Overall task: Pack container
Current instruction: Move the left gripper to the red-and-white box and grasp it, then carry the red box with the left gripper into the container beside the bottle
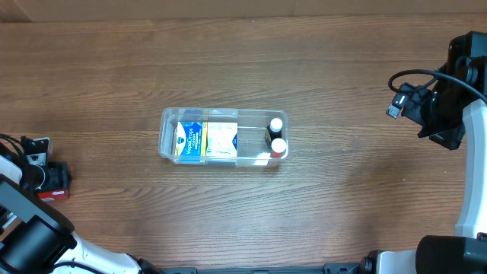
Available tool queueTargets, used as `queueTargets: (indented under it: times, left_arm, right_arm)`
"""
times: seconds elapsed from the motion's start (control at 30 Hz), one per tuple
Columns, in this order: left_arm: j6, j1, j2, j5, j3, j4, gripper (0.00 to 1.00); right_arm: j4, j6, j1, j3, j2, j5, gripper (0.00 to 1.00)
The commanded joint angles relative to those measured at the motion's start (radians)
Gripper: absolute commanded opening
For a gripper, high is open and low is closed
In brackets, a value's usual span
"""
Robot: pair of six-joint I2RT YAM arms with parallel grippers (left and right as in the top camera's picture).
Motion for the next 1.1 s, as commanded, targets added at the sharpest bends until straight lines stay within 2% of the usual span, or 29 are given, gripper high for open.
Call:
queueTargets:
  times: [0.0, 0.23, 0.37, 0.5, 0.8, 1.07]
  left_arm:
    - [-0.050, -0.002, 0.018, 0.020, 0.012, -0.002, 0.75]
    - [-0.051, -0.035, -0.033, 0.027, 0.024, 0.006, 0.70]
    - [-0.126, -0.078, -0.084, 0.027, 0.045, 0.005, 0.66]
    - [-0.164, -0.147, -0.161, 0.027, 0.055, 0.002, 0.65]
    - [-0.266, -0.396, -0.394, 0.024, 0.055, -0.053, 0.66]
    - [-0.443, -0.658, -0.528, 0.022, 0.061, -0.180, 0.56]
  right_arm:
    - [0.002, -0.004, 0.003, 0.002, -0.006, 0.008, 1.00]
    - [0.002, -0.003, 0.003, 0.002, -0.006, 0.020, 1.00]
    - [0.000, -0.003, 0.003, 0.002, -0.006, 0.020, 1.00]
    - [-0.005, -0.003, 0.003, 0.002, -0.006, 0.020, 1.00]
    - [-0.021, -0.003, 0.003, 0.002, -0.006, 0.019, 1.00]
    - [-0.036, -0.003, 0.003, 0.002, -0.006, 0.019, 1.00]
